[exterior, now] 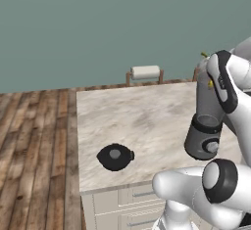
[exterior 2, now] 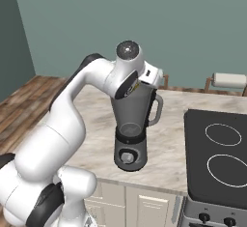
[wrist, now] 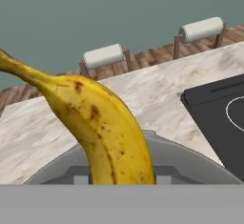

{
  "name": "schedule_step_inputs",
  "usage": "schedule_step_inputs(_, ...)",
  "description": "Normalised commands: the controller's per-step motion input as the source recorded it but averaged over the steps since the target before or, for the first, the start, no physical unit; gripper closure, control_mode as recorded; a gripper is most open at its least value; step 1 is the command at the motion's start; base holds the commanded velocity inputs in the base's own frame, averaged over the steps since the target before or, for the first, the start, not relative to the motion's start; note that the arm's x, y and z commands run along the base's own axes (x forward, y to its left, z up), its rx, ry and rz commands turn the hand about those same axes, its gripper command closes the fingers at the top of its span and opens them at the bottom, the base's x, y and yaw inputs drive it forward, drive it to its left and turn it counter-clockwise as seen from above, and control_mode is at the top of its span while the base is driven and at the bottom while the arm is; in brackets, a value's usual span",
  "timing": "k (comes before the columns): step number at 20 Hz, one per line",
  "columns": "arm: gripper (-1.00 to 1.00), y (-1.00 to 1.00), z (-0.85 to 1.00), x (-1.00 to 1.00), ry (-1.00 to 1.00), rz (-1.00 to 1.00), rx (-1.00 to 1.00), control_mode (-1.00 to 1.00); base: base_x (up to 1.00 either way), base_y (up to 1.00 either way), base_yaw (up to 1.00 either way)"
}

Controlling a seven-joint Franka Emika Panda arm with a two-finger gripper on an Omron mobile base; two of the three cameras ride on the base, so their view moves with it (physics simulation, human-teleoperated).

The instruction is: Open the blender lid, put the banana in the blender, close the lid, and start the blender.

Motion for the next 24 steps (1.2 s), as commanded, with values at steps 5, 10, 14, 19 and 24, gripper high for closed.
schedule_step_inputs(5, 1.00, 0.00, -0.39, 0.00, 0.14, 0.00, -0.05, -1.00, 0.00, 0.00, 0.00)
schedule_step_inputs(10, 1.00, -0.05, -0.31, -0.05, 0.06, 0.00, 0.00, -1.00, 0.00, 0.00, 0.00)
schedule_step_inputs(14, 1.00, -0.01, -0.37, -0.26, 0.02, 0.01, 0.00, -1.00, 0.00, 0.00, 0.00)
schedule_step_inputs(19, 1.00, 0.01, -0.42, -0.15, 0.05, 0.04, -0.02, -1.00, 0.00, 0.00, 0.00)
schedule_step_inputs(24, -1.00, 0.10, -0.37, 0.00, 0.06, 0.03, -0.04, -1.00, 0.00, 0.00, 0.00)
